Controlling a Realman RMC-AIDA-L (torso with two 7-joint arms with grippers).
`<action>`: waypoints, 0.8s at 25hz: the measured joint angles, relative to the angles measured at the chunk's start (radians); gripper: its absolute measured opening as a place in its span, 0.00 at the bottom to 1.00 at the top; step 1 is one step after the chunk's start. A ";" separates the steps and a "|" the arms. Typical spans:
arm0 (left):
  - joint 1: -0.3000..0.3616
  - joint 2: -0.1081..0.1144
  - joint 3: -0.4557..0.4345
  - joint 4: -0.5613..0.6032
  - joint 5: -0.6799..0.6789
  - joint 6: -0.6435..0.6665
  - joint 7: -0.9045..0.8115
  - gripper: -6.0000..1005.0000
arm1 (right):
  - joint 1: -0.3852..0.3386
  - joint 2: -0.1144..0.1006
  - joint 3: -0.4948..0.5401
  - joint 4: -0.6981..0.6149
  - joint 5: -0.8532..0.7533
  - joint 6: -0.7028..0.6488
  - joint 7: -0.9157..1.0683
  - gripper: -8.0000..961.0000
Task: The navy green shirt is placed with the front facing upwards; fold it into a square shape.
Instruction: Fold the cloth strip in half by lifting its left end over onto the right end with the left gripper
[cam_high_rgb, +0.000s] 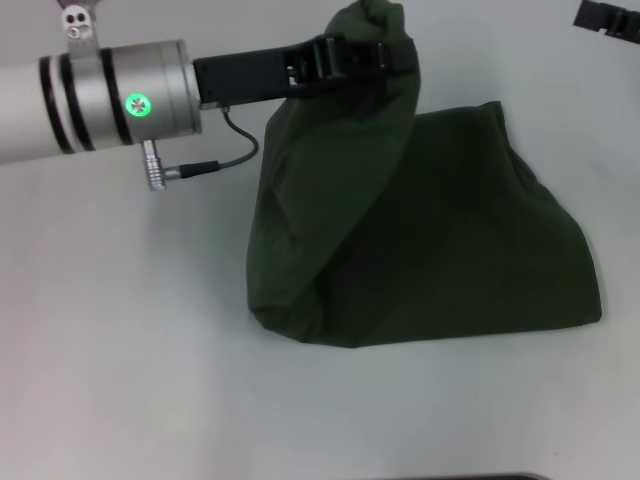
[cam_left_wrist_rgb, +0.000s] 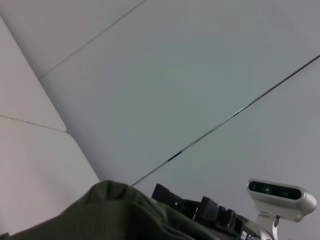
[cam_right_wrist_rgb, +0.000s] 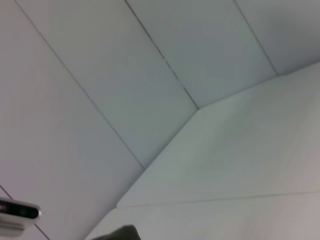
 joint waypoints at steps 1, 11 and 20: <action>-0.003 -0.001 0.004 -0.008 -0.003 -0.005 0.004 0.02 | -0.003 -0.002 0.007 0.000 0.000 -0.007 0.000 0.95; -0.052 -0.005 0.078 -0.069 -0.038 -0.066 0.025 0.02 | -0.013 -0.002 0.018 -0.013 0.000 -0.027 -0.006 0.95; -0.089 -0.005 0.180 -0.058 -0.038 -0.135 0.061 0.02 | -0.026 0.000 0.018 -0.014 0.000 -0.029 -0.009 0.95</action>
